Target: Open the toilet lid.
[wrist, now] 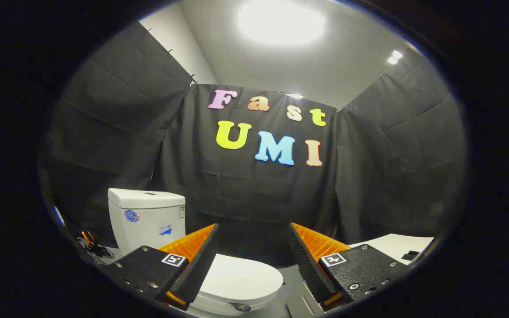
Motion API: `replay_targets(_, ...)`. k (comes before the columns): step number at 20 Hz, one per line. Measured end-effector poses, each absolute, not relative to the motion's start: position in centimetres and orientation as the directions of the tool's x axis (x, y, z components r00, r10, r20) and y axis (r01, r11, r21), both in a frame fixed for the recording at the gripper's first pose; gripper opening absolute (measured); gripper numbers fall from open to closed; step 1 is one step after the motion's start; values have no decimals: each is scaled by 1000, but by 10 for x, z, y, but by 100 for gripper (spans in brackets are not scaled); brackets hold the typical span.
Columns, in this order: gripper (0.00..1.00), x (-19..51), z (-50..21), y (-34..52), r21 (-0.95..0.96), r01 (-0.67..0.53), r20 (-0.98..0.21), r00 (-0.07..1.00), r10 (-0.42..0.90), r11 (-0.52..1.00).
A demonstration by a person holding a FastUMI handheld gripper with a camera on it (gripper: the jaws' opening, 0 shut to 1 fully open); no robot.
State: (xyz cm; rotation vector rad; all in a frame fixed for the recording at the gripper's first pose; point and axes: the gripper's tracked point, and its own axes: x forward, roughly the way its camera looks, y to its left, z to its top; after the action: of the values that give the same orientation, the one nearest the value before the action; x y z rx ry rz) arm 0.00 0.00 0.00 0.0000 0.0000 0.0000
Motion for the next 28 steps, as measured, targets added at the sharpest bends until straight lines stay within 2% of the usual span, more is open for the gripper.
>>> replay_targets(8,94,-4,-2,5,17,-36,-8,999,36,999)
replay_targets(14,93,-10,-1,-11,14,6,-39,999,-5,1000)
replay_targets(16,95,-11,-1,-5,31,-27,-35,999,28,999)
replay_targets(23,94,-17,-29,-30,67,28,-138,990,-18,997)
replay_targets(25,94,-18,-39,-28,83,11,-160,987,3,996)
replay_targets(28,93,-23,-79,-25,-4,-37,-219,975,35,999)
